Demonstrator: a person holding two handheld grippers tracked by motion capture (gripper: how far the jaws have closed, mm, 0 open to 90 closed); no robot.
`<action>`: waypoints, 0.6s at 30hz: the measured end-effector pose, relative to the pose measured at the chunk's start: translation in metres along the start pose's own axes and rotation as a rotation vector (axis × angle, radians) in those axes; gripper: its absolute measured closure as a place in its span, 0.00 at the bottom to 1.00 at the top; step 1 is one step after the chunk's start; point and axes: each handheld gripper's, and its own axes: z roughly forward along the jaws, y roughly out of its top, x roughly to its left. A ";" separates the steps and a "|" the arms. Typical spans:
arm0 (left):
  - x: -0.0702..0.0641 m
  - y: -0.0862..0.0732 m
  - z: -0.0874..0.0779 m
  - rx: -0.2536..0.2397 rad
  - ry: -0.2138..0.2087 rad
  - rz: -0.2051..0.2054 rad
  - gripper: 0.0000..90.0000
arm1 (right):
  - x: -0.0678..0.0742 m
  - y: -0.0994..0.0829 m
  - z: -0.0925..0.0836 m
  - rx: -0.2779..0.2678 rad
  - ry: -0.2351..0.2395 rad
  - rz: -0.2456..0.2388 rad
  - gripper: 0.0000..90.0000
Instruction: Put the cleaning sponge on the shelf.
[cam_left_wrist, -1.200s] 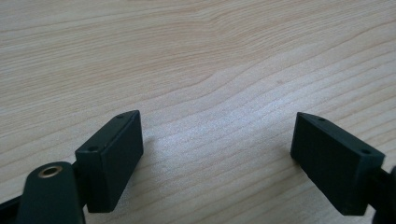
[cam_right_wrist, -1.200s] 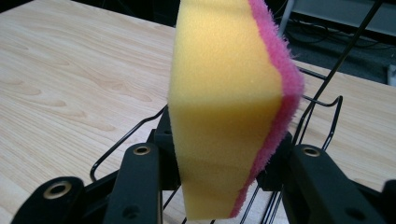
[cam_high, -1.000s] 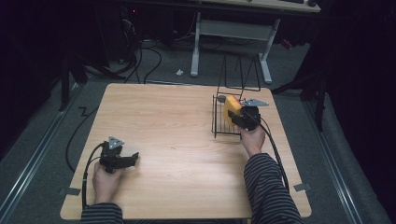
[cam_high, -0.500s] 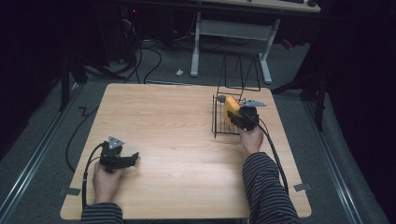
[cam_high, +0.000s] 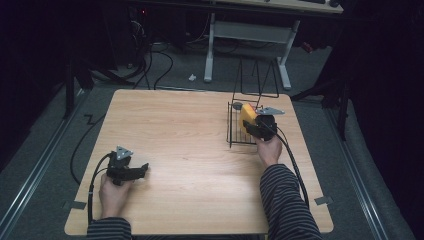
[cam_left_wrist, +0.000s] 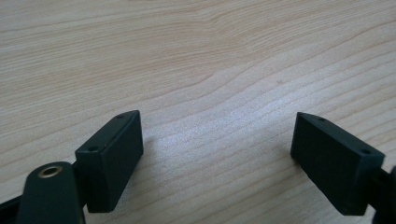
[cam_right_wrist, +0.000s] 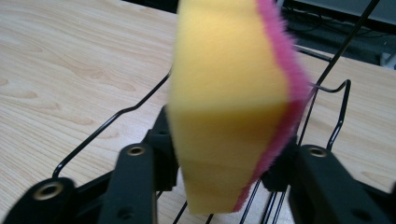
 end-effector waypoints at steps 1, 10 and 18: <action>0.000 0.000 0.000 0.000 0.000 0.000 0.19 | 0.000 0.000 0.001 0.005 -0.001 -0.003 0.57; 0.000 0.000 0.000 -0.001 0.000 0.000 0.19 | 0.001 0.000 -0.001 0.005 -0.014 0.000 0.40; 0.000 0.000 0.000 -0.001 0.001 0.000 0.19 | -0.003 0.002 -0.010 -0.006 0.006 0.022 0.27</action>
